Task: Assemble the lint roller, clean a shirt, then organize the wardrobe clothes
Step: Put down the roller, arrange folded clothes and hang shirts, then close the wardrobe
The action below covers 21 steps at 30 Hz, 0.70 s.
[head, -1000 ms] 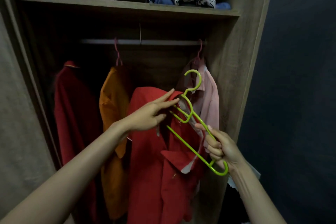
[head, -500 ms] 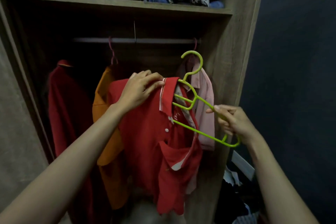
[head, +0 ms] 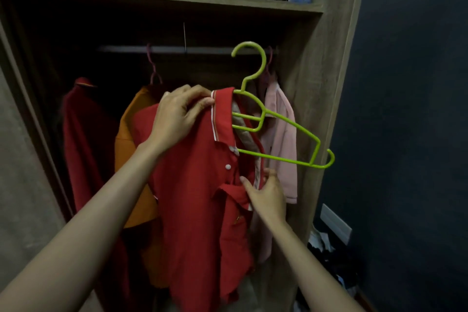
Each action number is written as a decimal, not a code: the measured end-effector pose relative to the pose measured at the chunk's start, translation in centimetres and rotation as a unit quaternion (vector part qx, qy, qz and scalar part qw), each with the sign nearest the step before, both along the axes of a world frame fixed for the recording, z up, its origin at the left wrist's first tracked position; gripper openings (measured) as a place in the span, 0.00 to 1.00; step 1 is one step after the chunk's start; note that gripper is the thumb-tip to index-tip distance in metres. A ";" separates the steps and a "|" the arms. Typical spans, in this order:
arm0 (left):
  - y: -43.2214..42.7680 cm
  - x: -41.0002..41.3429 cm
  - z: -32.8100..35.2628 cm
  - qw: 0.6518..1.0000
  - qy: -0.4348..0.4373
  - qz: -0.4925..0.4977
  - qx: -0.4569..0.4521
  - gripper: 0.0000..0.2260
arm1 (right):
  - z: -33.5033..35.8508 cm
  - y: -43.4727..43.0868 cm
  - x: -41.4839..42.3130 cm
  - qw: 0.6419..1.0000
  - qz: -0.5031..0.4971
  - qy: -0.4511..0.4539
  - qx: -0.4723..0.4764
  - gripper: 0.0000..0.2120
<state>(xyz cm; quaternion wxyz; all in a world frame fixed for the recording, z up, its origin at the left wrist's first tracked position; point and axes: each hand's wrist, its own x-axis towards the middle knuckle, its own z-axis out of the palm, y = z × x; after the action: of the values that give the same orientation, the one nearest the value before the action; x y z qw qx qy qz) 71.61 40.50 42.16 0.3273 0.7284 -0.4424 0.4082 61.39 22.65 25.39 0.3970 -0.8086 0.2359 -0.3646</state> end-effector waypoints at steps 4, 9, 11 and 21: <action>2.5 0.6 0.3 1.000 -0.003 0.002 -0.021 0.09 | 0.2 -2.4 1.0 0.997 0.051 0.055 0.034 0.13; 6.3 2.2 -0.9 0.999 0.007 0.044 -0.001 0.09 | 2.8 -6.1 -1.4 0.989 0.130 0.052 0.054 0.09; 6.8 2.8 -1.3 0.999 0.009 0.051 0.001 0.10 | 4.3 -7.0 -2.5 0.979 0.189 0.077 -0.002 0.09; 5.8 3.3 -2.8 0.982 -0.082 0.154 0.077 0.14 | 9.3 -7.8 -5.2 0.975 0.180 0.077 -0.100 0.14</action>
<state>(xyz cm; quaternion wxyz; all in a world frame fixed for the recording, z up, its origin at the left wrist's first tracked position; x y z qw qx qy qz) 74.91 46.27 39.40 0.1661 0.7750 -0.3805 0.4764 56.18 14.83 34.70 0.3538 -0.8991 0.0784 -0.2453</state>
